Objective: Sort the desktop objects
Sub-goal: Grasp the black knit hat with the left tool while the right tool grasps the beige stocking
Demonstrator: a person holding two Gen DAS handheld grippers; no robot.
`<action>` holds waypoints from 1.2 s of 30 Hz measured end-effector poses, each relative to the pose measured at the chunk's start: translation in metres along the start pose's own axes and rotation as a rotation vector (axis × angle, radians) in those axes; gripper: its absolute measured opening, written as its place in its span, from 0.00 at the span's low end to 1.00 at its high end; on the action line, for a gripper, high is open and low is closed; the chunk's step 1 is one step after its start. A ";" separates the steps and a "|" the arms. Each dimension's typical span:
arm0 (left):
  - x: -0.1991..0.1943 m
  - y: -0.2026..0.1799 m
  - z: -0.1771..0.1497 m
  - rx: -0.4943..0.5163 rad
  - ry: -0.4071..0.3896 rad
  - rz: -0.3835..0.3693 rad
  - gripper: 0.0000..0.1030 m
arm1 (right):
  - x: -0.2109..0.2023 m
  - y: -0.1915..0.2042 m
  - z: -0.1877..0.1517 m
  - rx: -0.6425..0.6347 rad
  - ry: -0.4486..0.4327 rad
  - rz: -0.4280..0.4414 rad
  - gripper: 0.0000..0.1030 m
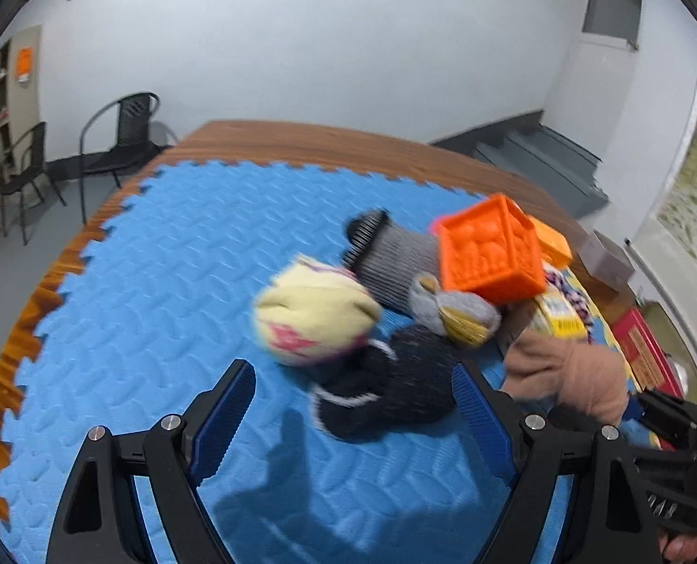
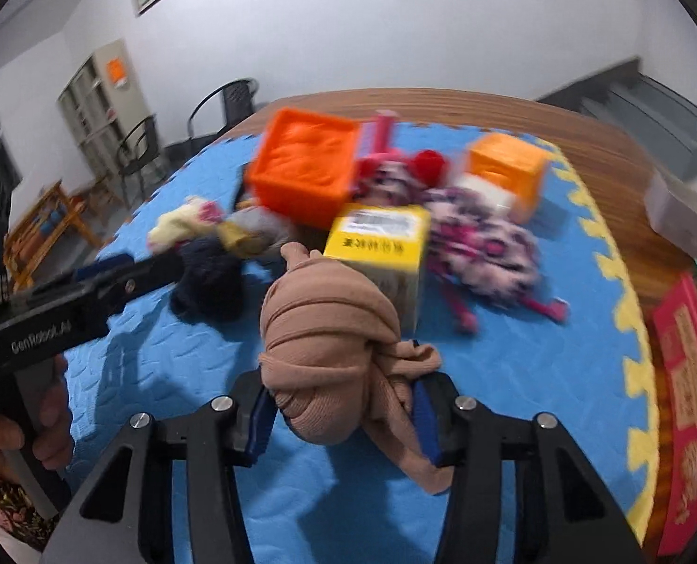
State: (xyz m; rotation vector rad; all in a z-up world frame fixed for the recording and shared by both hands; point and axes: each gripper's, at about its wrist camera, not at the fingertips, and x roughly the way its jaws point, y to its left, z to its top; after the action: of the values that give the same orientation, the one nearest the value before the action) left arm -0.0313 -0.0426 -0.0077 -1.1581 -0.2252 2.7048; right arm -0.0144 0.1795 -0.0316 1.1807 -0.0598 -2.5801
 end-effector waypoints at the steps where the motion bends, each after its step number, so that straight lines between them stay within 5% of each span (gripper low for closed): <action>1: 0.004 -0.004 0.000 0.004 0.018 -0.005 0.85 | -0.003 -0.007 0.000 0.019 -0.008 -0.003 0.51; 8: 0.035 -0.032 0.002 0.062 0.078 0.108 0.83 | -0.015 -0.009 -0.002 -0.015 -0.040 -0.085 0.51; 10: 0.038 -0.035 0.001 0.064 0.086 0.111 0.64 | -0.016 -0.008 -0.002 -0.031 -0.043 -0.114 0.51; 14: 0.031 -0.040 -0.001 0.050 0.066 0.093 0.57 | -0.019 -0.013 -0.004 -0.024 -0.042 -0.146 0.51; 27: 0.003 -0.082 -0.011 0.132 -0.012 0.066 0.57 | -0.036 -0.021 -0.005 -0.022 -0.116 -0.302 0.51; 36: -0.004 -0.099 -0.011 0.171 -0.039 0.062 0.57 | -0.046 -0.029 -0.005 0.008 -0.142 -0.319 0.51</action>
State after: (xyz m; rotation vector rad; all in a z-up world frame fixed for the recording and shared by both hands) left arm -0.0091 0.0530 0.0091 -1.0809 0.0375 2.7388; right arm 0.0108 0.2208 -0.0060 1.0827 0.0961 -2.9409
